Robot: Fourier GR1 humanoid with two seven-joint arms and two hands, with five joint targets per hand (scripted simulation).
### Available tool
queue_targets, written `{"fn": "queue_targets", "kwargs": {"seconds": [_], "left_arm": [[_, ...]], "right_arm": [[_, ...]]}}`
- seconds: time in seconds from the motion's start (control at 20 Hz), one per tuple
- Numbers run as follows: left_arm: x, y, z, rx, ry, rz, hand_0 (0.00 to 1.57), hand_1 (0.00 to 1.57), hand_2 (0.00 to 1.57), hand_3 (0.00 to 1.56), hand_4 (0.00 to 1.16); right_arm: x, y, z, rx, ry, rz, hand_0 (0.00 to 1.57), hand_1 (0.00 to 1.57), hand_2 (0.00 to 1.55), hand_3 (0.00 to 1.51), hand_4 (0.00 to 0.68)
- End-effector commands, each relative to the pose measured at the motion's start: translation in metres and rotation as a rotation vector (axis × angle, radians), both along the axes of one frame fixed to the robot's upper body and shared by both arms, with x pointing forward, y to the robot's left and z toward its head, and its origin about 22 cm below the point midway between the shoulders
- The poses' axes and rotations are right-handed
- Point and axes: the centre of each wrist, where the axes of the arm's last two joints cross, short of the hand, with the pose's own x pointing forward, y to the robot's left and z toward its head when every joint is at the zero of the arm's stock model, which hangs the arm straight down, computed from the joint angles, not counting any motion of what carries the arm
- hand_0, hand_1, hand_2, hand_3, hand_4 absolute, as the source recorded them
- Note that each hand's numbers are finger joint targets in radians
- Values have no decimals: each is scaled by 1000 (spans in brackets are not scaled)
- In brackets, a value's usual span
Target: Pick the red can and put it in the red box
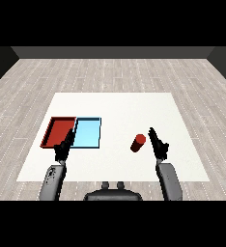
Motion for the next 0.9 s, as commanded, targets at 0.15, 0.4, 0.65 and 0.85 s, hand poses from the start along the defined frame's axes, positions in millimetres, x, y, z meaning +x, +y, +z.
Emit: {"fn": "queue_targets", "kwargs": {"seconds": [0.15, 0.4, 0.65, 0.85], "left_arm": [[10, -8, 6, -29, -19, 12, 0, 0, 0, 0, 0], [16, -9, 42, -131, -468, 3, 0, 0, 0, 0, 0], [29, -15, 23, -149, -479, -20, 0, 0, 0, 0, 0], [17, -17, 0, -138, -497, -6, 0, 0, 0, 0, 0]], "right_arm": [[-14, -81, 5, 7, -8, -36, 0, 0, 0, 0, 0], [-11, -98, 25, 81, -319, -10, 0, 0, 0, 0, 0], [-31, -121, 13, 89, -336, 10, 0, 0, 0, 0, 0], [-20, -117, 1, 111, -353, 12, 0, 0, 0, 0, 0]]}}
